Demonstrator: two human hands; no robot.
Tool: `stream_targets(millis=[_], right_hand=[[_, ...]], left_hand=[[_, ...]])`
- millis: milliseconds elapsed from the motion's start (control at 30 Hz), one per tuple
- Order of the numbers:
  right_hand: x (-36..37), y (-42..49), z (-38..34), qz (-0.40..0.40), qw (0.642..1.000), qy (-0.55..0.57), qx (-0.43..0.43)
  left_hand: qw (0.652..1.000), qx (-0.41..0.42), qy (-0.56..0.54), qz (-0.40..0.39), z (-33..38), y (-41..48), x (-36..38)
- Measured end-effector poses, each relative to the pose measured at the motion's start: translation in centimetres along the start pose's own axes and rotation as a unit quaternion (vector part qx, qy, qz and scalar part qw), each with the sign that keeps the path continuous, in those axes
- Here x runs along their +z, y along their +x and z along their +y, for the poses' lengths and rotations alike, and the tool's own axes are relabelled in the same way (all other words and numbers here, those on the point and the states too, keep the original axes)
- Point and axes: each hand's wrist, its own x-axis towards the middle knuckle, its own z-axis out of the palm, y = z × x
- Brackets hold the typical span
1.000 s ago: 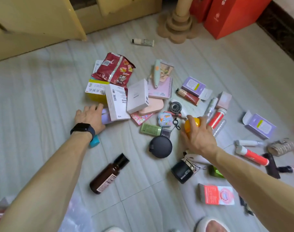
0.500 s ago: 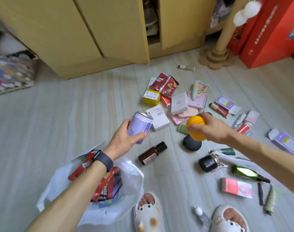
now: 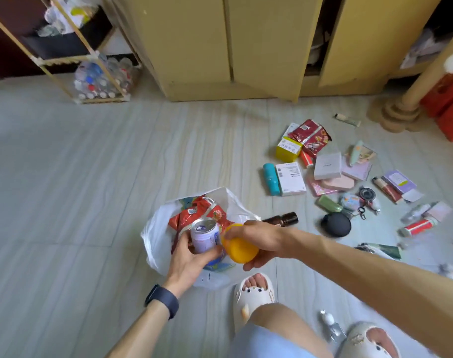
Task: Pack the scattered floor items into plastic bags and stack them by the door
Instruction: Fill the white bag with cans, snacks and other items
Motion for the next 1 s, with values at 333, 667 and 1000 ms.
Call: stream_targets(millis=[333, 667, 1000], right_hand=[[4.8, 8.3, 3.3, 0.223, 0.973, 0.056, 0.000], [-0.7, 8.7, 7.4, 0.333, 0.942, 0.015, 0.042], [-1.0, 8.7, 10.6, 0.299, 0.948, 0.081, 0.079]], left_hand=[[0.997, -0.033, 0.054, 0.034, -1.6, 2.5, -1.2], [0.988, 0.050, 0.142, -0.018, 2.2, 2.0, 3.0], [0.972, 0.041, 0.224, -0.050, 3.4, 2.7, 5.0]])
